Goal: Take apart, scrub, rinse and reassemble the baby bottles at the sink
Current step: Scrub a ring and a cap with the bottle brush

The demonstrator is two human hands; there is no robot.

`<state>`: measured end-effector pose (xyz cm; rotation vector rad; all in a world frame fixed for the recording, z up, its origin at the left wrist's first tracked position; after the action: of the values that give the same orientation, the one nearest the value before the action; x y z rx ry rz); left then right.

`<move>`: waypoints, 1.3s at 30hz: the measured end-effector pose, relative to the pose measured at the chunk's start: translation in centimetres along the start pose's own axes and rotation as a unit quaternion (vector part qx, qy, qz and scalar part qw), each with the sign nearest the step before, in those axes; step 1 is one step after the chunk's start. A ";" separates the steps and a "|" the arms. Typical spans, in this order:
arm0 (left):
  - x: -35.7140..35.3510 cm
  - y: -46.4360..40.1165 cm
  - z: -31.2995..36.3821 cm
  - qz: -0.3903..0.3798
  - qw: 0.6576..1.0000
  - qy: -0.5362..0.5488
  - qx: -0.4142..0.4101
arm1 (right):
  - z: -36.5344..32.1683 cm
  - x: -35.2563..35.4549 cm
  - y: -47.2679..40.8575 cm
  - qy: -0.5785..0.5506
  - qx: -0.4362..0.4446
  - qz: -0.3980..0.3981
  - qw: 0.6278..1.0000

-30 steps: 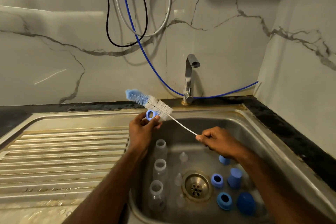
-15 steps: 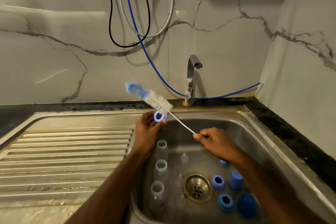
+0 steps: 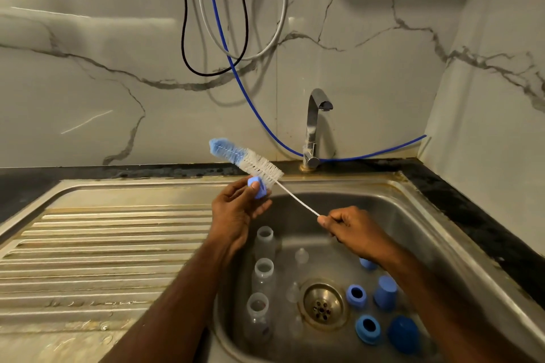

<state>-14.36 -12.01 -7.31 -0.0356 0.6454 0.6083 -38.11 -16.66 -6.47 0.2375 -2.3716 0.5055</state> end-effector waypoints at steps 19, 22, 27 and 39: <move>-0.1 -0.1 -0.4 0.015 0.995 0.090 0.051 | -0.8 -0.6 0.9 -0.072 -0.025 -0.084 0.993; 0.0 -0.3 -0.4 0.016 0.996 0.074 0.043 | -0.2 -0.4 1.1 -0.074 -0.050 -0.100 0.991; -1.6 0.9 -1.3 -0.023 0.998 0.032 0.044 | -1.0 -0.6 0.5 -0.045 -0.007 -0.028 0.999; -1.0 0.3 -0.7 0.007 0.996 0.077 0.033 | -0.4 -0.4 0.3 -0.062 -0.024 -0.051 0.996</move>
<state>-15.55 -12.41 -7.23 -0.0172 0.8151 0.6006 -37.65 -16.16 -6.55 0.3761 -2.4730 0.3943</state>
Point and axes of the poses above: each hand's wrist, its own y-axis away from the middle knuckle, its own x-axis out of the back of the hand, z = x × y, the point moved 7 cm from there along -y, towards the middle knuckle, and after that the axes turned 11 degrees about z, right-handed, at the moved point
